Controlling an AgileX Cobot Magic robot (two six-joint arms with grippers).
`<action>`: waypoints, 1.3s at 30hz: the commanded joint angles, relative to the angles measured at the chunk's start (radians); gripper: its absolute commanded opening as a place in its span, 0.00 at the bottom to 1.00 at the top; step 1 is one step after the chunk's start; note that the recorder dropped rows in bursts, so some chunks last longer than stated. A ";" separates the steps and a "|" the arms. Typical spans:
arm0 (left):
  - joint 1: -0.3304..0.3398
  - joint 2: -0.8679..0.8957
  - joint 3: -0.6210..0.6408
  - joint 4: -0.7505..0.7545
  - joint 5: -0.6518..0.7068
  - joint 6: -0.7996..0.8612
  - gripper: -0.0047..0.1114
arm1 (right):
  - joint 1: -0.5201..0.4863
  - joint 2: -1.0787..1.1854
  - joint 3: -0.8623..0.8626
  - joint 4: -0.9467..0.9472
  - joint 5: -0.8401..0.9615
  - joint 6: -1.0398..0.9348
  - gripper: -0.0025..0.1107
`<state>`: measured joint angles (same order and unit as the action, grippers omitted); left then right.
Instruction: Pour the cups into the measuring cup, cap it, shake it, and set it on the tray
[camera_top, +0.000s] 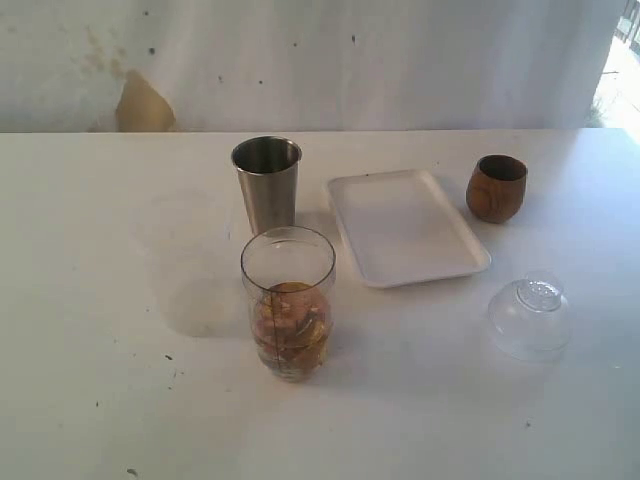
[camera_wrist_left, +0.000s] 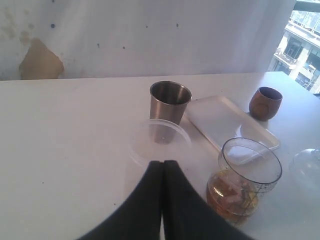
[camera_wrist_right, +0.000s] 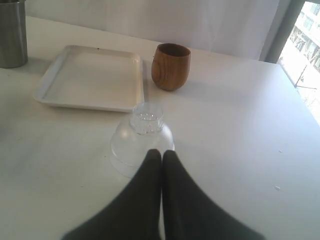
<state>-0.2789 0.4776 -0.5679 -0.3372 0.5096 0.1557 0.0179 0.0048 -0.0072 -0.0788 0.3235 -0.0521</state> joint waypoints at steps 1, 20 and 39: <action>0.000 -0.047 0.003 0.011 -0.019 0.027 0.04 | -0.007 -0.005 0.007 -0.001 -0.009 0.004 0.02; 0.197 -0.478 0.528 0.407 -0.442 -0.191 0.04 | -0.007 -0.005 0.007 -0.001 -0.009 0.004 0.02; 0.197 -0.478 0.568 0.407 -0.274 -0.185 0.04 | -0.007 -0.005 0.007 -0.001 -0.009 0.004 0.02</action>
<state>-0.0812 0.0044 -0.0044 0.0657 0.2231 -0.0219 0.0179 0.0048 -0.0072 -0.0788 0.3235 -0.0521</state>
